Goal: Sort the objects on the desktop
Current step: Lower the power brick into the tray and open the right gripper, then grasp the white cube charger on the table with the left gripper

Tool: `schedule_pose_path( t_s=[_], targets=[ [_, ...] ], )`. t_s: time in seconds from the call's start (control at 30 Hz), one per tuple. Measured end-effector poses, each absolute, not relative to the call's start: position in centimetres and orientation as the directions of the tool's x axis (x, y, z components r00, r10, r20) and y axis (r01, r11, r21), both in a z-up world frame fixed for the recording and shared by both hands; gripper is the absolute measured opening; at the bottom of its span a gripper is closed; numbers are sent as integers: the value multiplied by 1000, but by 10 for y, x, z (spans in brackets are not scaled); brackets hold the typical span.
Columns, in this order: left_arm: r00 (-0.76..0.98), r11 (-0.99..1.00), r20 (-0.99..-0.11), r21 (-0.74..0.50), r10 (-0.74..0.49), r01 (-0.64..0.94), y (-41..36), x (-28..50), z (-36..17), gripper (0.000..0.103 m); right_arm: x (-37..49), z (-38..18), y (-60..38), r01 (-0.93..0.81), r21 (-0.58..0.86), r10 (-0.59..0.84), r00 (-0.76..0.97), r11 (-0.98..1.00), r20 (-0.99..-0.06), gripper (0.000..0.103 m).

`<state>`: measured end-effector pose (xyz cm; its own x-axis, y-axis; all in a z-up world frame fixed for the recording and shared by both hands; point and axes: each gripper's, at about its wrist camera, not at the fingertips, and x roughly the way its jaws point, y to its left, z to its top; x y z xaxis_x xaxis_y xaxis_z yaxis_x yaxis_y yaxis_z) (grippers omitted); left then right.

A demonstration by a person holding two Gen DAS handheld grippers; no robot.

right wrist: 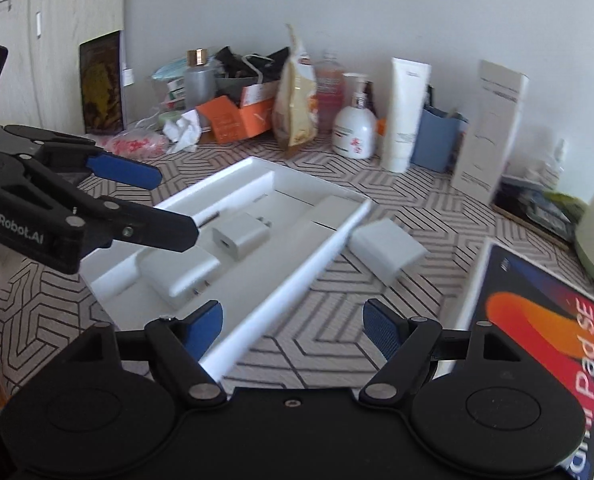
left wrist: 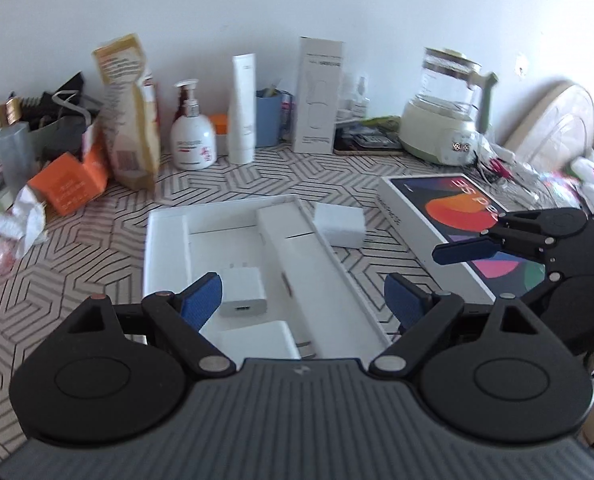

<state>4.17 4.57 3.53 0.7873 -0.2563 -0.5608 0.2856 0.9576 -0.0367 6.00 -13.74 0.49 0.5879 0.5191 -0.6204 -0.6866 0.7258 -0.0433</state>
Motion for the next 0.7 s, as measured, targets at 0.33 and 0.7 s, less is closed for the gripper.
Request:
schedule_pose_path(
  t_s=[0.33, 0.7],
  targets=[
    [703, 874, -671, 171, -235, 455, -38, 104, 38, 62, 53, -1, -196, -616, 88, 566, 645, 782, -514, 82],
    [620, 909, -765, 120, -172, 399, -55, 191, 17, 52, 36, -5, -228, -590, 147, 586, 676, 794, -447, 82]
  ],
)
